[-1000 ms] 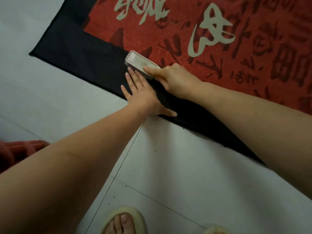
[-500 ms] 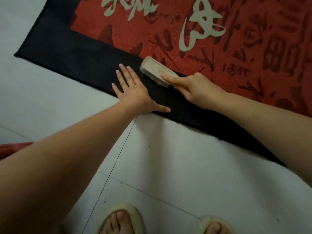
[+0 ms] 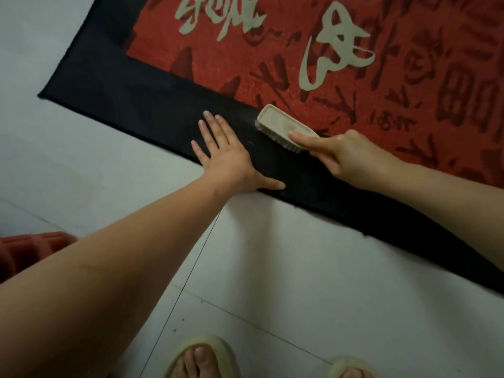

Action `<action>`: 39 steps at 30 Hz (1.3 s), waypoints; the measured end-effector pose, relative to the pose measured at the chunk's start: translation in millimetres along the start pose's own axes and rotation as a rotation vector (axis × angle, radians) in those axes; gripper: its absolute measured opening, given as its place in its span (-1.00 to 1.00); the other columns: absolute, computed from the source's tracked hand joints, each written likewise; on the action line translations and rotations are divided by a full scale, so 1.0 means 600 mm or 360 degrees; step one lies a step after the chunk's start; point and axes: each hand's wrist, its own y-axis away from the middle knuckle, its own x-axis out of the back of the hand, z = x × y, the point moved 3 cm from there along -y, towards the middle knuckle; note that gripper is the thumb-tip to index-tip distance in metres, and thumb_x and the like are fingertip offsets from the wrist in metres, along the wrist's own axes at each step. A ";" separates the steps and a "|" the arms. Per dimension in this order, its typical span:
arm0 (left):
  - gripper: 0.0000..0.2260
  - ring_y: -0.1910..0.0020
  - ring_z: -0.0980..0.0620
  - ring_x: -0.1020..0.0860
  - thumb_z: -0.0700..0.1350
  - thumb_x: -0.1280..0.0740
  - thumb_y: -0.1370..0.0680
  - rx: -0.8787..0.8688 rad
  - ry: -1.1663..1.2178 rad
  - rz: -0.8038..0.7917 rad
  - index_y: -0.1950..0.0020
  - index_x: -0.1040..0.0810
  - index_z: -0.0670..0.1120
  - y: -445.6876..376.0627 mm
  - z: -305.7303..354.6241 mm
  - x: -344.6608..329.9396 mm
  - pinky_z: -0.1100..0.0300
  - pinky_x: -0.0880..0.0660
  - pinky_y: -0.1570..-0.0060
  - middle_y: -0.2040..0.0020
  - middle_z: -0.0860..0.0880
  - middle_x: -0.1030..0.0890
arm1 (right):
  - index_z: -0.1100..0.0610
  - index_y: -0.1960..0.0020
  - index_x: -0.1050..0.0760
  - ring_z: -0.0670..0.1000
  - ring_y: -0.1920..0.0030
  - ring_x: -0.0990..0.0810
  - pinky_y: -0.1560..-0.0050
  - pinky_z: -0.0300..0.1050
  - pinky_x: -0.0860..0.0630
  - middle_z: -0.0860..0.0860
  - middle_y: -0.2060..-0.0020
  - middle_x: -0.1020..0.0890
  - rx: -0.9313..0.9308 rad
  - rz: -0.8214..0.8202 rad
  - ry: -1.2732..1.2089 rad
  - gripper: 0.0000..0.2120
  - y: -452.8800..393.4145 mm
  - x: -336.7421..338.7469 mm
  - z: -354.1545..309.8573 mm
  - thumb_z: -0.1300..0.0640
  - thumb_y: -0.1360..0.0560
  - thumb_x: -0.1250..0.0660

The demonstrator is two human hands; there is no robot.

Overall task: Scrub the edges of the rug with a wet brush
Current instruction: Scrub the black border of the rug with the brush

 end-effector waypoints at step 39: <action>-0.57 -0.58 0.01 0.03 -0.11 0.00 -0.72 -0.0543 0.0452 0.0079 -0.59 -0.11 -0.12 0.004 -0.102 0.049 0.15 0.04 -0.49 -0.61 -0.03 0.02 | -0.05 -0.40 -0.42 0.23 0.13 -0.63 0.09 0.10 -0.52 0.27 0.10 -0.65 -0.0523 0.0446 -0.0267 -0.62 0.030 -0.068 -0.073 0.14 -0.60 -0.17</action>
